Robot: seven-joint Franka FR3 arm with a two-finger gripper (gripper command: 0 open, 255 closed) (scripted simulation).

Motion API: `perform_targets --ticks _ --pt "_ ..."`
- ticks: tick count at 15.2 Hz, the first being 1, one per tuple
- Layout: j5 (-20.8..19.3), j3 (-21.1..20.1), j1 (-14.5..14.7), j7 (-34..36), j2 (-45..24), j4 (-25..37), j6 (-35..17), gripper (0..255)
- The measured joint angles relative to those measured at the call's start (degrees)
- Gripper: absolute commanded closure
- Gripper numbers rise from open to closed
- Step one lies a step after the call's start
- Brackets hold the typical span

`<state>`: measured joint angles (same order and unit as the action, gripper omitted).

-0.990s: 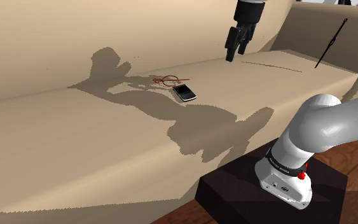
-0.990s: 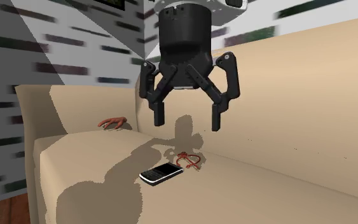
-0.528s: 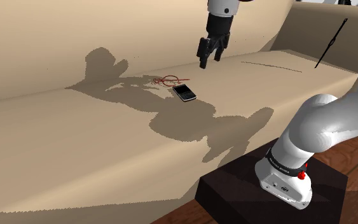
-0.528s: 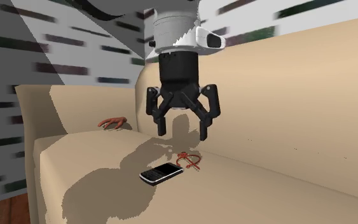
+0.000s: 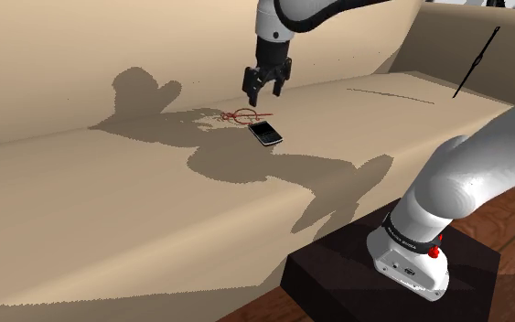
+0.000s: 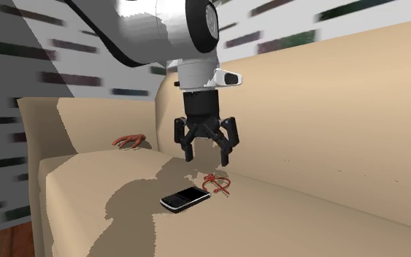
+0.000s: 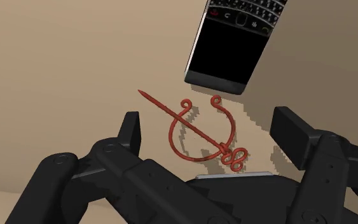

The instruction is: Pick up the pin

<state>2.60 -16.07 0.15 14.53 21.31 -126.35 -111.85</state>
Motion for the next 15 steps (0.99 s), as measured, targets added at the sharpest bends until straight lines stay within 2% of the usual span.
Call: perform_targets --ticks 2,7,15 --pt "-1.3 -1.0 -0.5 1.8 -3.8 1.1 -3.3 0" --pt "-5.9 -4.1 -1.1 8.4 -14.4 8.6 -7.3 0" --pt "-7.5 -4.6 -1.0 10.4 -17.2 5.7 -13.0 0"
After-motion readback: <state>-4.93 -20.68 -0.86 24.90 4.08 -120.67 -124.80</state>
